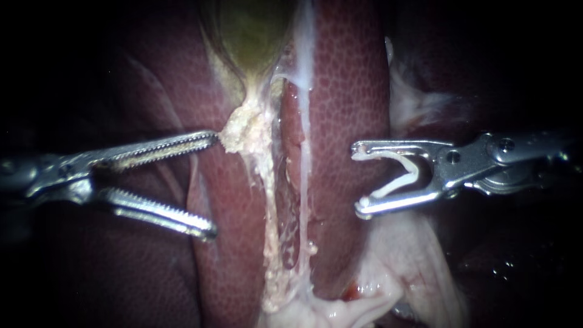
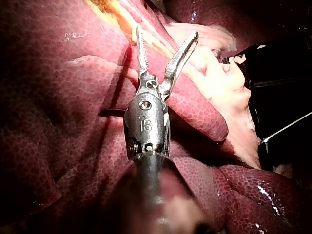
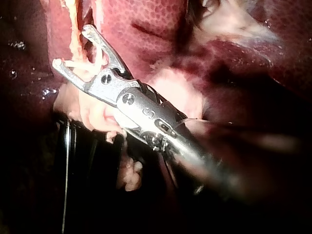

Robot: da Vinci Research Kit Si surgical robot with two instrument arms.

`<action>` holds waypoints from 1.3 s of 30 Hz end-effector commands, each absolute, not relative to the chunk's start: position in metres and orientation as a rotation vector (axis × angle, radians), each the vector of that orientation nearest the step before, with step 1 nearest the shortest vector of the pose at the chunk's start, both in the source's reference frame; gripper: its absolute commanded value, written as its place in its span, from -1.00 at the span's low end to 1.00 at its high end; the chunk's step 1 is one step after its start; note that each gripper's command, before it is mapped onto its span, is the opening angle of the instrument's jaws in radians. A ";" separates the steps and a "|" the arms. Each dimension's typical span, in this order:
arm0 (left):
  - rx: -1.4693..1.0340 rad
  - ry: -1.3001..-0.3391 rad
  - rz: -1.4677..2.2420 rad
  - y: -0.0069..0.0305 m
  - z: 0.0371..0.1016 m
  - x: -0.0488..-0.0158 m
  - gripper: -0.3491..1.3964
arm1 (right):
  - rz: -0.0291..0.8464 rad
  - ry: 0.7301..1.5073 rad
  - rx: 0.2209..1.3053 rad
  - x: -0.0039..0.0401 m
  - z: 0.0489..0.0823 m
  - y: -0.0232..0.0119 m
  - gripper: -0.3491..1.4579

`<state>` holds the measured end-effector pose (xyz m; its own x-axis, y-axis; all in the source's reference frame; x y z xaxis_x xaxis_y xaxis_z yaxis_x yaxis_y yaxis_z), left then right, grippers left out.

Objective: Grabbing gallbladder

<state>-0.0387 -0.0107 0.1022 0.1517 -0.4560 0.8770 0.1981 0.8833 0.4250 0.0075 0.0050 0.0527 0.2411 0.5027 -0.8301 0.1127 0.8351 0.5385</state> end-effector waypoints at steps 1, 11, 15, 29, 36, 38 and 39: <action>0.228 -1.340 -0.477 -0.0106 0.1022 -0.0386 0.19 | 0.286 1.318 0.560 0.0075 0.0527 0.0049 0.03; 0.212 -1.330 -0.494 -0.0095 0.1031 -0.0382 0.19 | 0.286 1.318 0.560 0.0075 0.0527 0.0050 0.03; 0.210 -1.328 -0.498 -0.0090 0.1035 -0.0384 0.19 | 0.287 1.318 0.559 0.0075 0.0528 0.0050 0.03; 0.196 -1.321 -0.513 -0.0071 0.1061 -0.0408 0.21 | 0.287 1.318 0.559 0.0075 0.0528 0.0050 0.03; 0.173 -1.311 -0.523 -0.0066 0.1068 -0.0418 0.04 | 0.287 1.318 0.559 0.0075 0.0528 0.0050 0.03; 0.163 -1.305 -0.532 -0.0065 0.1070 -0.0418 -0.06 | 0.287 1.318 0.559 0.0075 0.0528 0.0050 0.03; 0.158 -1.302 -0.536 -0.0064 0.1072 -0.0417 -0.17 | 0.287 1.318 0.559 0.0076 0.0528 0.0050 0.03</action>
<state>-0.0417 -0.0063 0.1073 0.1634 -0.4605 0.8725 0.2966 0.8664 0.4018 0.0075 0.0050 0.0528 0.2409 0.5028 -0.8301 0.1119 0.8352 0.5384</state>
